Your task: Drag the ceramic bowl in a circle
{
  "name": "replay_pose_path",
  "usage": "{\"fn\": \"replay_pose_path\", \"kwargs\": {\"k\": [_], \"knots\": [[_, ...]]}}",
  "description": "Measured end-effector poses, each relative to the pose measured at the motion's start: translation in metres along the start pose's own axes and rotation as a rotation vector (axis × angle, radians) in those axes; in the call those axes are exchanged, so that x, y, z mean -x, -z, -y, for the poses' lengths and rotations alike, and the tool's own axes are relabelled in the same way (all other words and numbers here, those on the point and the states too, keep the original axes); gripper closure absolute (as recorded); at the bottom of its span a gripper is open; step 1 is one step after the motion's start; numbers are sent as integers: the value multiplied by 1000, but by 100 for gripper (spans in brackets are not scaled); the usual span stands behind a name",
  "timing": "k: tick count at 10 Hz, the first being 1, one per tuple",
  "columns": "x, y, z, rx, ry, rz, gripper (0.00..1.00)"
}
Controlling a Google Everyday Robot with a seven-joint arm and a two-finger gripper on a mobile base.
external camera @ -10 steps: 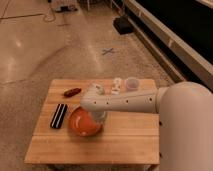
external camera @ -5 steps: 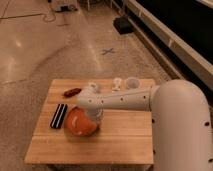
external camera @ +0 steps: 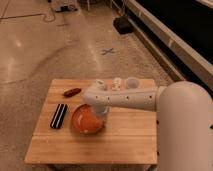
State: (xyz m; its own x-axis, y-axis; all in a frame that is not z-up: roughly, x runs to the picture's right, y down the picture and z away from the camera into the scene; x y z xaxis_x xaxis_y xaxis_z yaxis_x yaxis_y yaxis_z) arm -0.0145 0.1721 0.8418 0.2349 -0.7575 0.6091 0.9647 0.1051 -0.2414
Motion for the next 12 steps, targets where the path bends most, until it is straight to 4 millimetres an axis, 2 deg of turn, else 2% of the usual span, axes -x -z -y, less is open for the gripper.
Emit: {"fn": "replay_pose_path", "kwargs": {"k": [2, 5, 7, 9, 12], "knots": [[7, -1, -1, 3, 4, 10, 87], [21, -5, -38, 10, 8, 22, 87], [17, -8, -57, 14, 13, 24, 87], [23, -8, -61, 22, 10, 17, 87], [52, -4, -46, 31, 49, 7, 87]]}}
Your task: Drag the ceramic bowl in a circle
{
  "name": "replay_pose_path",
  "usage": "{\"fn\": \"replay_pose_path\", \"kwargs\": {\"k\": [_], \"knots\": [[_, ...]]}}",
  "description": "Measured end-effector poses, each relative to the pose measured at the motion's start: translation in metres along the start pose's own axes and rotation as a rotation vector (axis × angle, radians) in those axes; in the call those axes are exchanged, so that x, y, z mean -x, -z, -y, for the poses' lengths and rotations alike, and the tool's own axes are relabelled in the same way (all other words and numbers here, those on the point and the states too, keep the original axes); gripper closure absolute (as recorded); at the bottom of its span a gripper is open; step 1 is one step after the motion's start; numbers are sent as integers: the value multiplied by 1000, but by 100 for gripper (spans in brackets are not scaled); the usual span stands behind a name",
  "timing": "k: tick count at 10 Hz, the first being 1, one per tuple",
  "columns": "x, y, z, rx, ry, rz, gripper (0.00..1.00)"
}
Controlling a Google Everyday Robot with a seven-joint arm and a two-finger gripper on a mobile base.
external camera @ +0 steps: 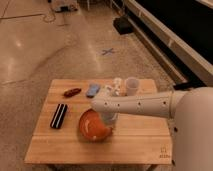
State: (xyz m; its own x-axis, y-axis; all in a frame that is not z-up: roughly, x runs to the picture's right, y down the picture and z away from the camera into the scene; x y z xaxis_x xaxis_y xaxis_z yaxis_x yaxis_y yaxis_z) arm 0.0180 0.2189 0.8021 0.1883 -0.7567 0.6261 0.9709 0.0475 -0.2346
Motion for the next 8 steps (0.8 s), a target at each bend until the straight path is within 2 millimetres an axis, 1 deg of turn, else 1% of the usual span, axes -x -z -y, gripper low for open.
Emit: {"fn": "replay_pose_path", "kwargs": {"k": [3, 4, 6, 8], "knots": [[26, 1, -7, 9, 22, -12, 87], [30, 1, -6, 10, 23, -13, 87], [24, 5, 9, 13, 37, -22, 87], [19, 10, 37, 14, 42, -34, 87]]}}
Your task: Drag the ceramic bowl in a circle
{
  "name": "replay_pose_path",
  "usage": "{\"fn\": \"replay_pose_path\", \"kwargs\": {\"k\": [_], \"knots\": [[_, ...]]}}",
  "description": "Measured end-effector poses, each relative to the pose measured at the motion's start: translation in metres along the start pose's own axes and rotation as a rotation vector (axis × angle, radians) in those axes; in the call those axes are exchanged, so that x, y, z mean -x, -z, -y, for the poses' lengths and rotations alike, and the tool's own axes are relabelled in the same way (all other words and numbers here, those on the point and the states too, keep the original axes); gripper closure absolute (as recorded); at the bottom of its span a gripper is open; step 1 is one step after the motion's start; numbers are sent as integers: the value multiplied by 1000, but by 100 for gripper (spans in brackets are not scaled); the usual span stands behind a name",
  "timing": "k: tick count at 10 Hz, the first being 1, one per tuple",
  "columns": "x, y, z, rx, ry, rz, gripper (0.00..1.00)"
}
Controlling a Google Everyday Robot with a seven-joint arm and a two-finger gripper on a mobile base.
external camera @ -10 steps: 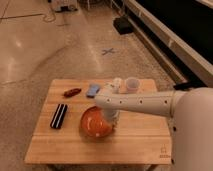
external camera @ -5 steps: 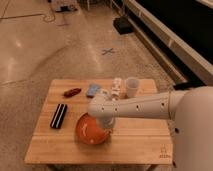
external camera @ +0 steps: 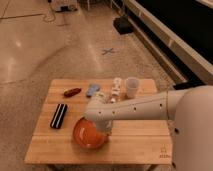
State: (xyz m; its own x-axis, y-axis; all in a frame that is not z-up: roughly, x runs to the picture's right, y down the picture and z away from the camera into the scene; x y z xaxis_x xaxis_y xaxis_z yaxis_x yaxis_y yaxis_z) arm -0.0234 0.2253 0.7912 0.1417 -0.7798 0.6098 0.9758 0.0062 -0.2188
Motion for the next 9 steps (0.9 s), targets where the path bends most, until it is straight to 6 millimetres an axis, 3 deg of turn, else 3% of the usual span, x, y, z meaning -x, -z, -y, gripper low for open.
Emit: {"fn": "replay_pose_path", "kwargs": {"k": [9], "knots": [[-28, 14, 72, 8, 11, -47, 87]]}}
